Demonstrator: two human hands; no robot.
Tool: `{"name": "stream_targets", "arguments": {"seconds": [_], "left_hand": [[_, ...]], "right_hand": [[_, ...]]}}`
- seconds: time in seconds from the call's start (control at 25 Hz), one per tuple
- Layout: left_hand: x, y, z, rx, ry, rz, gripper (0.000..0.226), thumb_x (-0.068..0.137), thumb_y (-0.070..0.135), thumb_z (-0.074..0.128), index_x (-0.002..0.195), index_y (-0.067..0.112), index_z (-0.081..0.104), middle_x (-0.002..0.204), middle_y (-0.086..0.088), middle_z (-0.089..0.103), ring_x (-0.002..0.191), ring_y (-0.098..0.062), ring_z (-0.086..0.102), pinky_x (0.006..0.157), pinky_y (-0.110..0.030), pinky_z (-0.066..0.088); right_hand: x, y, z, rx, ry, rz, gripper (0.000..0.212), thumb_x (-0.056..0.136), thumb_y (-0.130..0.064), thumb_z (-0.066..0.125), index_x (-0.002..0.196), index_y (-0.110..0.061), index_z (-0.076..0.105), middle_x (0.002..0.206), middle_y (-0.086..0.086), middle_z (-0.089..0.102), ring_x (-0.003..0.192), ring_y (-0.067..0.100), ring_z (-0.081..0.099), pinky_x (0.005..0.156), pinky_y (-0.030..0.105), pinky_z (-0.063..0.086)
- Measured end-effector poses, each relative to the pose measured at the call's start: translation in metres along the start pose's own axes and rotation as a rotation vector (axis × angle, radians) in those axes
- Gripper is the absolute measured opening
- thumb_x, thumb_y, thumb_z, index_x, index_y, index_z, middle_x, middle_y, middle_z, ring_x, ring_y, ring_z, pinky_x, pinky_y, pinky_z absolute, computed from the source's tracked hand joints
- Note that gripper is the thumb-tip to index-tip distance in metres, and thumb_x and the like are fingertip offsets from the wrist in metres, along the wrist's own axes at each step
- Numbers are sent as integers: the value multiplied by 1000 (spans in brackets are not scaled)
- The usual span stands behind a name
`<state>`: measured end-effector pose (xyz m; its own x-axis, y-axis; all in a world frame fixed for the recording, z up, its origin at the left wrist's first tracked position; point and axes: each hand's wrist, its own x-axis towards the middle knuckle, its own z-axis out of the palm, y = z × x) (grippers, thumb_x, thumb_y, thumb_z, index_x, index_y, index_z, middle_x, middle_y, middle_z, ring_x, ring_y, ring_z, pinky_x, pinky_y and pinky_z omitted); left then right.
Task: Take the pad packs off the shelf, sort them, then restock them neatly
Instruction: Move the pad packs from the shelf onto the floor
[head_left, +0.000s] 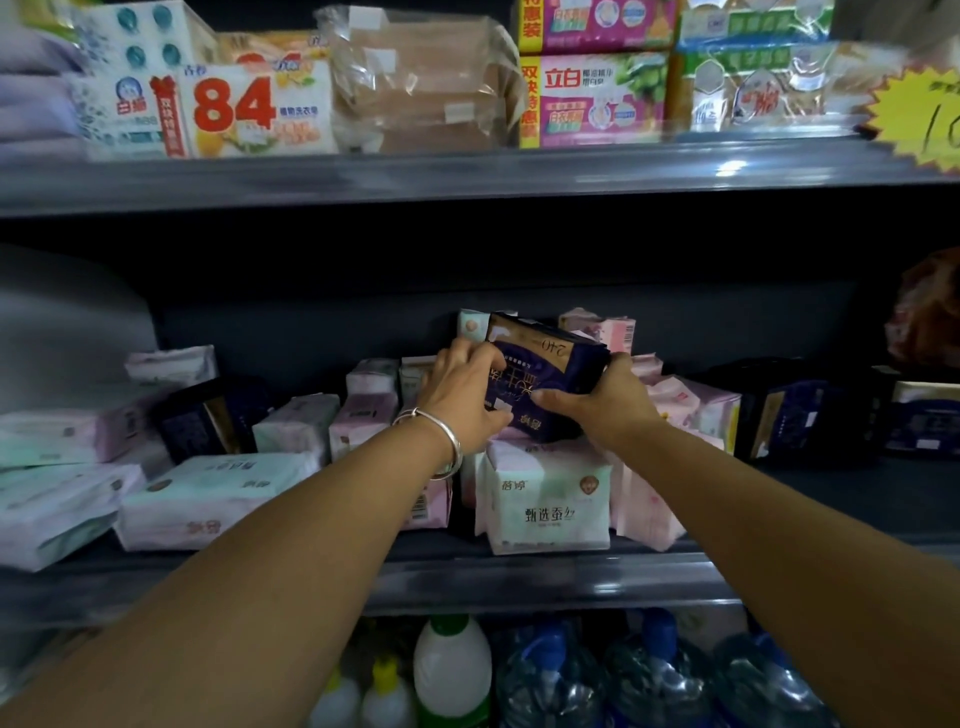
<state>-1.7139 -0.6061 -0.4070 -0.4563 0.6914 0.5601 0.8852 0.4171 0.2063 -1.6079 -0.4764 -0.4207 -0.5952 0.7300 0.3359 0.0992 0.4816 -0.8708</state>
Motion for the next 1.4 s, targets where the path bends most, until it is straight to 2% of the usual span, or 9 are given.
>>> {"name": "stream_targets", "arguments": {"seconds": [0.12, 0.2, 0.28, 0.4, 0.52, 0.68, 0.96, 1.2, 1.4], "left_hand": [[-1, -15, -3, 21, -7, -35, 52, 79, 28, 70, 124, 20, 44, 128, -4, 37, 122, -21, 35, 102, -34, 33], [-3, -29, -7, 47, -1, -69, 52, 79, 29, 70, 123, 19, 45, 127, -5, 38, 121, -23, 36, 101, -35, 34], [-5, -44, -11, 78, 9, -110, 52, 80, 29, 69, 124, 18, 44, 127, -6, 38, 121, -24, 36, 98, -36, 33], [-8, -64, -18, 104, 23, -167, 54, 80, 30, 69, 125, 16, 43, 128, -7, 37, 121, -25, 35, 98, -37, 32], [-14, -88, -28, 103, 62, -222, 55, 79, 31, 69, 126, 16, 43, 129, -7, 37, 122, -26, 35, 99, -40, 32], [-28, -133, -41, 165, 107, -328, 59, 82, 34, 66, 131, 18, 39, 133, -7, 35, 125, -27, 34, 98, -41, 33], [-37, -223, -47, 210, 208, -692, 73, 84, 34, 65, 139, 8, 26, 145, -16, 25, 133, -35, 24, 103, -47, 29], [-12, -260, -38, -12, 240, -957, 91, 80, 32, 71, 144, 3, 13, 153, -22, 8, 142, -36, 10, 113, -44, 19], [3, -267, -29, -156, 285, -1114, 82, 81, 28, 69, 142, 8, 18, 152, -28, 2, 142, -41, 7, 113, -50, 14]], "right_hand": [[14, 1, 15, 118, 47, 35, 93, 60, -31, 88, 133, -15, 32, 120, 3, 59, 111, 26, 56, 95, 45, 49], [19, -6, 27, 68, 96, 55, 111, 39, -51, 88, 131, -18, 35, 119, 5, 60, 113, 31, 55, 94, 52, 47], [24, -11, 37, 50, 91, 34, 115, 20, -63, 79, 121, -17, 47, 114, 6, 60, 106, 29, 58, 89, 50, 51], [19, -28, 54, 67, 89, -41, 89, 38, -45, 88, 113, -11, 53, 107, 9, 61, 94, 26, 63, 81, 45, 56], [12, -48, 78, 63, 114, -116, 77, 54, -34, 88, 114, -7, 48, 114, 13, 55, 103, 30, 56, 89, 45, 51], [5, -67, 122, 112, 63, -149, 85, 45, -46, 83, 113, -10, 47, 114, 11, 54, 103, 28, 56, 87, 44, 53], [15, -75, 194, 120, 11, -139, 91, 36, -56, 75, 112, -15, 47, 113, 8, 55, 102, 27, 57, 87, 45, 53], [25, -62, 225, 143, -20, -129, 95, 32, -58, 71, 114, -16, 47, 112, 6, 57, 102, 24, 58, 87, 42, 54], [24, -62, 221, 186, -67, -169, 100, 40, -49, 81, 126, -22, 37, 121, 1, 53, 111, 20, 55, 96, 40, 49]]}}
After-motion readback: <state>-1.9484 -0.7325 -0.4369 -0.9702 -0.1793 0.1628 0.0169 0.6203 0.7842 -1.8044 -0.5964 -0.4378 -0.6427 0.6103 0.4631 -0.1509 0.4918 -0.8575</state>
